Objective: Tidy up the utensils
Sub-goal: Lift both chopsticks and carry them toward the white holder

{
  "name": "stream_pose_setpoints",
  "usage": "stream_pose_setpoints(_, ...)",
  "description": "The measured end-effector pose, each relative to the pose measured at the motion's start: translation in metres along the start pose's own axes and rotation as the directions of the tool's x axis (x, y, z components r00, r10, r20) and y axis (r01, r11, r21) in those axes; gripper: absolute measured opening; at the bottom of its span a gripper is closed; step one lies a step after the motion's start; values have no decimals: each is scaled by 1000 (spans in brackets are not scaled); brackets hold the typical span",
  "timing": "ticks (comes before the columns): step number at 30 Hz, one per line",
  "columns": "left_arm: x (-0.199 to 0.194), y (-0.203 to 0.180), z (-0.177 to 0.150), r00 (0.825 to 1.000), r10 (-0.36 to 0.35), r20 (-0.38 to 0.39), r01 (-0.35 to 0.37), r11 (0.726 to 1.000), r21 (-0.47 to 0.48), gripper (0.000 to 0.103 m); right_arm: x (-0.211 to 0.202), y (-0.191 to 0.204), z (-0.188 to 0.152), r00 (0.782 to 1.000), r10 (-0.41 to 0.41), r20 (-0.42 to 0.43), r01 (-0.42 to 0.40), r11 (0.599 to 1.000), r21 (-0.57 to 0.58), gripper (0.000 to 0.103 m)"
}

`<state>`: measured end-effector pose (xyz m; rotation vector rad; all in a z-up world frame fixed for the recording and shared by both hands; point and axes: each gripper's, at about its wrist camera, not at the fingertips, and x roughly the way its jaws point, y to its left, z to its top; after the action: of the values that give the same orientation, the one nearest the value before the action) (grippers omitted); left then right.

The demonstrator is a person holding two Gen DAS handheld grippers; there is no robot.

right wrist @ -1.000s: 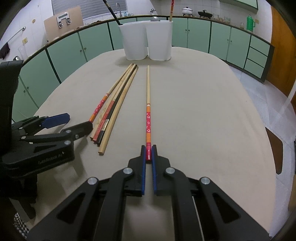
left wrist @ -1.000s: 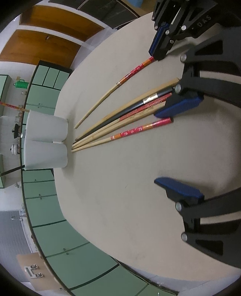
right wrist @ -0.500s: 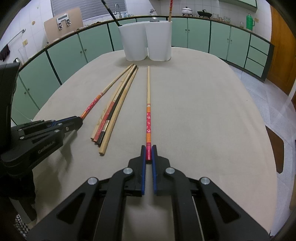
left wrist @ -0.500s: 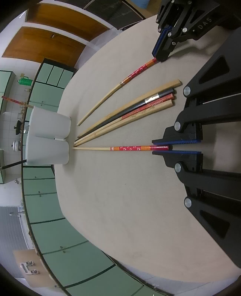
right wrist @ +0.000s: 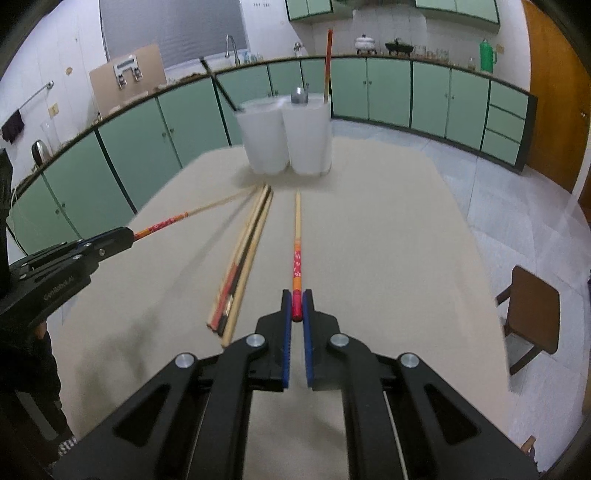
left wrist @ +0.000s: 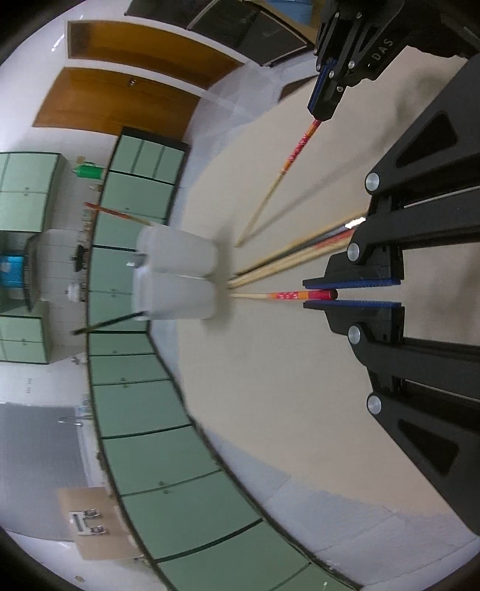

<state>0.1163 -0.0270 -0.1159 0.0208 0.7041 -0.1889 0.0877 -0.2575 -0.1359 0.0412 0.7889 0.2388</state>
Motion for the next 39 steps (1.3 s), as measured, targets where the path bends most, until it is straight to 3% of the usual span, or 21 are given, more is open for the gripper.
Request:
stream_pose_setpoints(11,-46,5,60,987,-38,154,38,999,6,5,-55,0,62,988,61,139,-61,998,-5,5)
stream_pose_setpoints(26,-68,4,110,964,-112,239,106,994,41,5,-91,17,141,969,121,217,-94,987,-130,5)
stream_pose_setpoints(33,-81,-8,140,942,-134,306,110,990,93,5,-102,24,185,953,159,257,-116,978,-175,5)
stream_pose_setpoints(39,-84,-14,178,914,-127,386,84,988,126,5,-104,27,233,937,154,314,-88,973,-214,5)
